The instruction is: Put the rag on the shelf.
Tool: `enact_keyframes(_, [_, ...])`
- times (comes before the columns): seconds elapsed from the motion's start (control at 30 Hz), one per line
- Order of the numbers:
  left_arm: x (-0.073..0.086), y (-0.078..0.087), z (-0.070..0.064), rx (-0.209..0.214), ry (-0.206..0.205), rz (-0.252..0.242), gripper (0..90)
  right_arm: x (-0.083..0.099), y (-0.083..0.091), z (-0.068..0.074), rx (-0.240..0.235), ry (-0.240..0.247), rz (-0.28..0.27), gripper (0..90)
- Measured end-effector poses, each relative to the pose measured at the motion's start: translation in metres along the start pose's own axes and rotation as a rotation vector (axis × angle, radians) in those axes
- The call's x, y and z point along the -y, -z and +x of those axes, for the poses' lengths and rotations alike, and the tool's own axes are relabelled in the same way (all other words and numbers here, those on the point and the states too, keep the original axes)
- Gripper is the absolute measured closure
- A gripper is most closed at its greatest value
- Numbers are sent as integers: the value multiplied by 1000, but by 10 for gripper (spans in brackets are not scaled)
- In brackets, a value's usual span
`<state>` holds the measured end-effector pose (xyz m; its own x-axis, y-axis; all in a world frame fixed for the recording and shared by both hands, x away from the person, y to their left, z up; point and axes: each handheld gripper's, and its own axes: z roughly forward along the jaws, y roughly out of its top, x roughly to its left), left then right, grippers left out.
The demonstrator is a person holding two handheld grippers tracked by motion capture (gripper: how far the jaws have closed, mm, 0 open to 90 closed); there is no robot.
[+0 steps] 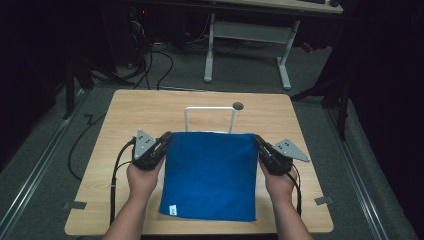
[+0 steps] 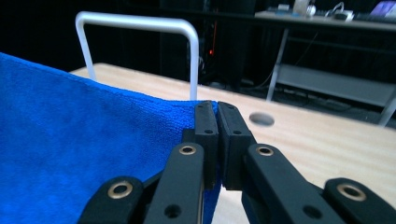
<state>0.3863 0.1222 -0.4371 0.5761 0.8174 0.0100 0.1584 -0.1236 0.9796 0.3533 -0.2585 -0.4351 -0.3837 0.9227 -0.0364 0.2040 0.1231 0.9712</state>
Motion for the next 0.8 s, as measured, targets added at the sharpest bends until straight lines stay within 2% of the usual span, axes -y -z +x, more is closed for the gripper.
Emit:
enact_keyframes(0.17, [-22,-1,2,-13,-23,-58,873,-20,1,-3,19,2,-44,878])
enact_keyframes(0.37, [-39,-1,7,-31,-19,-116,876,-39,1,-5,32,13,-80,878])
enact_keyframes(0.63, [-58,4,10,-40,-22,-156,877,-62,5,-3,30,37,-124,879])
enact_keyframes(0.8, [-71,6,11,-43,-39,-167,878,-76,5,-2,31,50,-143,879])
